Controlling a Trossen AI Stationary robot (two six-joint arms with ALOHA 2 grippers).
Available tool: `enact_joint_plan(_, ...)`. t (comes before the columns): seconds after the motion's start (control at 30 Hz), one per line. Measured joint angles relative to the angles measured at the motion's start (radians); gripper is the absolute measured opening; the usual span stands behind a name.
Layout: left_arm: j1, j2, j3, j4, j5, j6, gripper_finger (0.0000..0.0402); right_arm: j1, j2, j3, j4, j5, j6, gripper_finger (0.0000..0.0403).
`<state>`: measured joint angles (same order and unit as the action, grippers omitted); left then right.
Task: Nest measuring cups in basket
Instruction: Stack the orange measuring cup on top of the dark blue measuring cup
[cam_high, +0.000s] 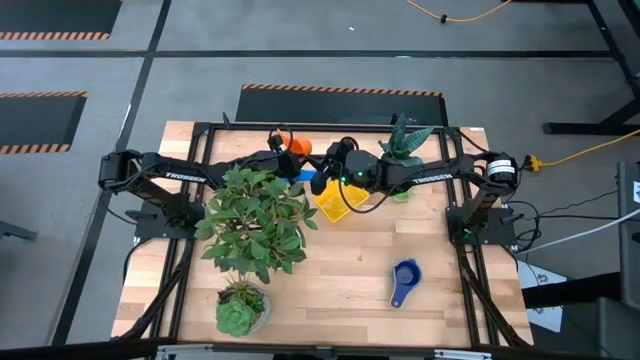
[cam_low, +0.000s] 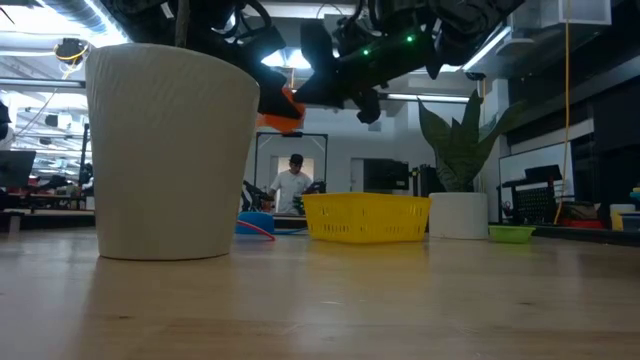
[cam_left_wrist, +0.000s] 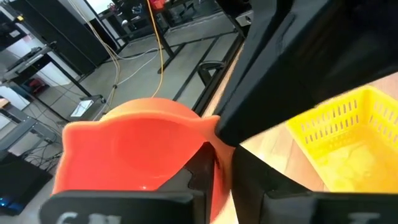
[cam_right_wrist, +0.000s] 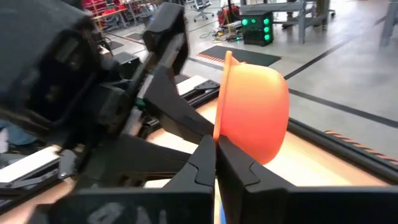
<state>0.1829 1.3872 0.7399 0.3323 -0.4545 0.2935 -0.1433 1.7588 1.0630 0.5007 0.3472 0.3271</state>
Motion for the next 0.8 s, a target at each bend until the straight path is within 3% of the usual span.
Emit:
enact_joint_plan(0.4,0.0,0.0,0.0,-0.005,-0.003,-0.002,0.0098,0.0,-0.002,0.0,0.005,0.039,-0.08,0.0001)
enact_joint_plan(0.8,0.001,0.0,0.0,-0.006,-0.007,-0.002,0.0099,0.001,-0.007,0.0,0.004,0.056,-0.154,0.0)
